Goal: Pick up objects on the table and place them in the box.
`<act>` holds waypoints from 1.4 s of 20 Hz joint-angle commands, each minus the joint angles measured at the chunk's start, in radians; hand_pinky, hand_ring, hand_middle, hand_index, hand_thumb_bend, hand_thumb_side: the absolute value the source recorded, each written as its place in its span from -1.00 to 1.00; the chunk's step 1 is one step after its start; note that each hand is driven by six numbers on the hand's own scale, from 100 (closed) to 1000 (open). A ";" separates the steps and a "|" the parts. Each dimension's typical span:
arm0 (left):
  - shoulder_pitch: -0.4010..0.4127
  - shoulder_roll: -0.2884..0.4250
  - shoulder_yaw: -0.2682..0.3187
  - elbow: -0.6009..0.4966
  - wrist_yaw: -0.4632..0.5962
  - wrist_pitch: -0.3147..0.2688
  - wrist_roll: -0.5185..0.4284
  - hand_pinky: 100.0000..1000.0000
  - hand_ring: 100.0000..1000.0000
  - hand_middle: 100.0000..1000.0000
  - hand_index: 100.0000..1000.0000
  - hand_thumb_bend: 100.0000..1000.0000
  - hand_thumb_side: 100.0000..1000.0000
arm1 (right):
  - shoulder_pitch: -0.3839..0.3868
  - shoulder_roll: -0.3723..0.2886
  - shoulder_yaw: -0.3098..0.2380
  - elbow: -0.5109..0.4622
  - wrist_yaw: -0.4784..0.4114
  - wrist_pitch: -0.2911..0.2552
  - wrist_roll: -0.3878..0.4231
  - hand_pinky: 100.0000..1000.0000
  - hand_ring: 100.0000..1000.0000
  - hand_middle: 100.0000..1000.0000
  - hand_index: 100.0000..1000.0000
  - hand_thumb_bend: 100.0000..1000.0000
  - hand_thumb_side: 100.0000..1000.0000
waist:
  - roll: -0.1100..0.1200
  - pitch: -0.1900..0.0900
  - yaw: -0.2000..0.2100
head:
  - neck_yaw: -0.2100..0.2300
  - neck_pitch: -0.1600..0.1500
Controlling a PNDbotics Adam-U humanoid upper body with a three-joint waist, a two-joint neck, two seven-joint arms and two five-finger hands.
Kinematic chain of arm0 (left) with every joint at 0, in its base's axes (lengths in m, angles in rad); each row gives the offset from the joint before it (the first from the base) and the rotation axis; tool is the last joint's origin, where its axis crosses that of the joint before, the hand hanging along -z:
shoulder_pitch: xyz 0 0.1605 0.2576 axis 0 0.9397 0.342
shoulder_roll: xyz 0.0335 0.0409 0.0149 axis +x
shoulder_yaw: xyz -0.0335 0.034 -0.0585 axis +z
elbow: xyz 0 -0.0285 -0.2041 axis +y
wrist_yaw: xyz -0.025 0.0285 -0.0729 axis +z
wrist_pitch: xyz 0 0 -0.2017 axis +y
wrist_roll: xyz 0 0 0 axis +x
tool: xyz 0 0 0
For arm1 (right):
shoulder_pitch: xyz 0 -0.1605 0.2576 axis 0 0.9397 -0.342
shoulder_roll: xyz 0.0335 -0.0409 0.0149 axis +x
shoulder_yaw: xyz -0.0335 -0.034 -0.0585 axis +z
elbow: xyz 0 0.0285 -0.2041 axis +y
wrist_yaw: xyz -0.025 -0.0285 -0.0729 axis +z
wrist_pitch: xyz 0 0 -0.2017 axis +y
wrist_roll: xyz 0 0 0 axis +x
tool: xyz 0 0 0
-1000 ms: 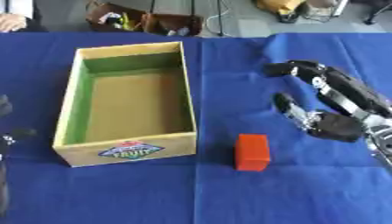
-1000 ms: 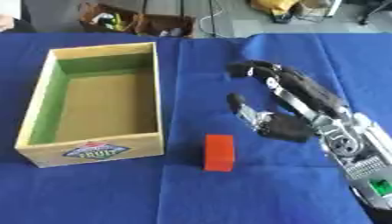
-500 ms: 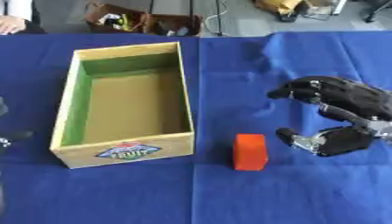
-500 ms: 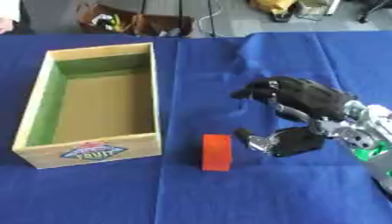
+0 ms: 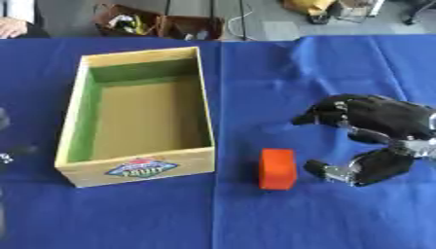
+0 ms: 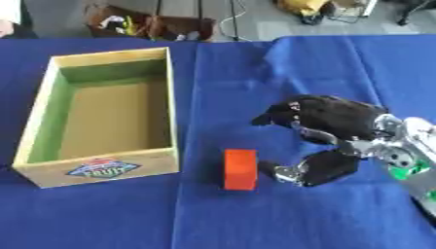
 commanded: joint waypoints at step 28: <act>-0.001 0.003 -0.005 -0.019 0.009 -0.002 -0.009 0.14 0.81 0.58 0.35 -1.00 0.94 | -0.041 0.167 0.017 -0.030 0.272 0.005 0.183 0.77 0.80 0.67 1.00 -0.41 1.00 | -0.011 -0.011 -0.018 | 0.010 -0.009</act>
